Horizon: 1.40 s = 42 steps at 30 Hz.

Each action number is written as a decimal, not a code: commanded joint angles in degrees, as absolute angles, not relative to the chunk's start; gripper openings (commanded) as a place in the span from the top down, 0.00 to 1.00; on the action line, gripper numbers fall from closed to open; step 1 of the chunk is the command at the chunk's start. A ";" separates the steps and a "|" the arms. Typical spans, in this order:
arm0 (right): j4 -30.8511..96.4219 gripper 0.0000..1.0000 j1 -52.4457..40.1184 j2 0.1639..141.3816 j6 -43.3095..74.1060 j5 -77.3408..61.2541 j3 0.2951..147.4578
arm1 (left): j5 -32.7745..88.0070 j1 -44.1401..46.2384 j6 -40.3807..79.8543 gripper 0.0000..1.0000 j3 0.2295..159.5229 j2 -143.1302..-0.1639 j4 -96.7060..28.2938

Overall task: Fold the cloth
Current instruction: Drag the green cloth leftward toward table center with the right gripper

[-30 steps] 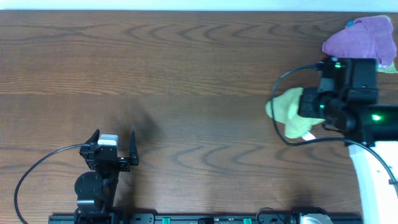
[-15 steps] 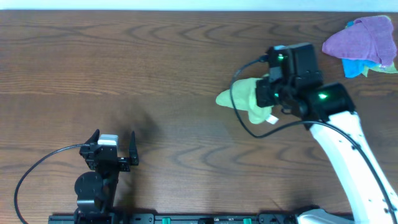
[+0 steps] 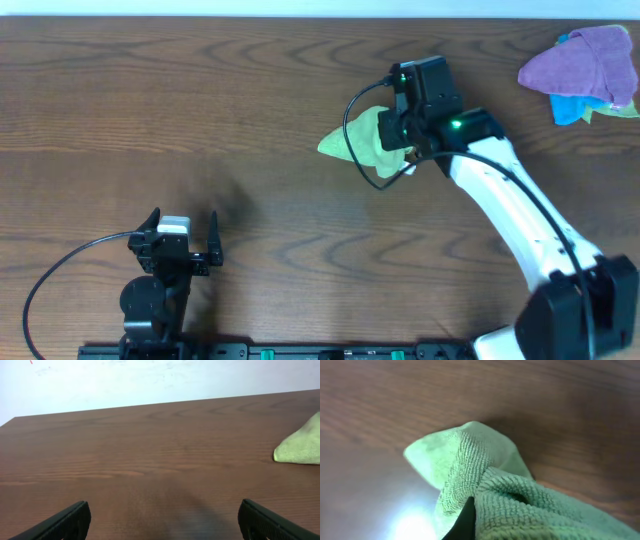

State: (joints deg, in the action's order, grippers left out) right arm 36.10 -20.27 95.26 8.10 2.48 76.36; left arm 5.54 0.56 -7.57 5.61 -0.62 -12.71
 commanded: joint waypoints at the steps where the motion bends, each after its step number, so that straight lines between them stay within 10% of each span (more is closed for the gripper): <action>1: 34.63 0.99 -20.64 96.05 8.71 10.00 76.16 | 4.91 0.75 -8.38 0.05 3.97 -0.21 -13.17; 42: 37.43 0.99 -33.08 105.08 11.97 14.63 84.68 | 4.91 0.75 -8.38 0.05 3.97 -0.21 -13.17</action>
